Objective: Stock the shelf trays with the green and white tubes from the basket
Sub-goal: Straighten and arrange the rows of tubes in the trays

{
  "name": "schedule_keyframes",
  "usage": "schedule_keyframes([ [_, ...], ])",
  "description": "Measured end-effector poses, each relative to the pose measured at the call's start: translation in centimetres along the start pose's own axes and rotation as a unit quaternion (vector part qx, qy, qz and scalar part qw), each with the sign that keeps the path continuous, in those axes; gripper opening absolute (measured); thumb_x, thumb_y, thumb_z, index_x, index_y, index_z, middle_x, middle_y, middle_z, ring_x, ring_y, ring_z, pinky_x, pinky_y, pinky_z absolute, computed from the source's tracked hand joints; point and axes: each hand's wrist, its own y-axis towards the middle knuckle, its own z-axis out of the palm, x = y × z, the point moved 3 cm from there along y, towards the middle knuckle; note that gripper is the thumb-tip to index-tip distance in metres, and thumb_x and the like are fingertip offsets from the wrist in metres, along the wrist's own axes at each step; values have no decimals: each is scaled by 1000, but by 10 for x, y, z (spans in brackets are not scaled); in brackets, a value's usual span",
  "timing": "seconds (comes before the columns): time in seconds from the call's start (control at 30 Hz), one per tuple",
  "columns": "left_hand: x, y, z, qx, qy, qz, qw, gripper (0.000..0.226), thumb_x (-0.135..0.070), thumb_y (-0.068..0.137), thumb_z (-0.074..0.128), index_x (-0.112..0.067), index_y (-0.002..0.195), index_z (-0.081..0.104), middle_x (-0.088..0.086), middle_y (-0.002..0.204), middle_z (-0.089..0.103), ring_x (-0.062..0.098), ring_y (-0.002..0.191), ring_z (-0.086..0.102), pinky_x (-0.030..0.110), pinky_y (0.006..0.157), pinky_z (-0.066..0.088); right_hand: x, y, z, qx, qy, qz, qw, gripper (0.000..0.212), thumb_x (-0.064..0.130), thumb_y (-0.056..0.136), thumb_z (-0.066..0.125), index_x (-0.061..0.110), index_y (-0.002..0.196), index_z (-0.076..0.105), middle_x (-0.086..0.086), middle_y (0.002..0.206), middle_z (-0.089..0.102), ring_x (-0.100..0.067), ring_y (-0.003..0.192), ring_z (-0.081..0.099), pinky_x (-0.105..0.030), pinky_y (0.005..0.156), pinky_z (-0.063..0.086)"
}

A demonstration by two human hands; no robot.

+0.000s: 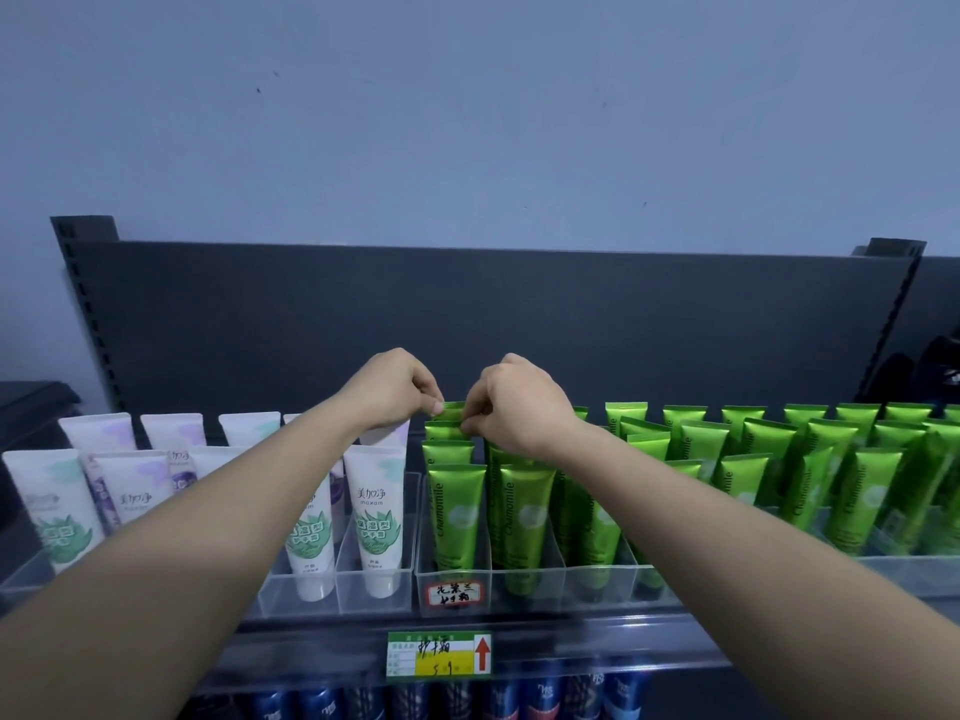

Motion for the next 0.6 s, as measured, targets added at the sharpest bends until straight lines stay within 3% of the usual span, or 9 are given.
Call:
schedule_keyframes([
  [0.2, 0, -1, -3, 14, -1, -6, 1000, 8, -20, 76, 78, -24, 71, 74, -11, 69, 66, 10, 74, 60, 27, 71, 46, 2, -3, -2, 4, 16, -2, 1000, 9, 33, 80, 73, 28, 88, 76, 2, 96, 66, -14, 106, 46, -32, 79, 48],
  [0.47, -5, -5, -4, 15, -6, 2, 1000, 6, -20, 76, 78, -23, 74, 74, -14, 66, 64, 3, 68, 55, 20, 61, 40, 3, -4, -3, 4, 35, -12, 999, 12, 33, 80, 74, 29, 91, 76, 8, 92, 68, -12, 105, 47, -33, 83, 50],
  [0.6, -8, -8, -7, 3, -8, 13, 1000, 3, -20, 77, 77, -22, 76, 75, -15, 66, 63, 0, 67, 54, 19, 60, 39, 6, -9, -13, -11, 54, -35, 998, 13, 35, 81, 72, 29, 92, 76, 16, 77, 58, -12, 100, 46, -32, 82, 47],
])
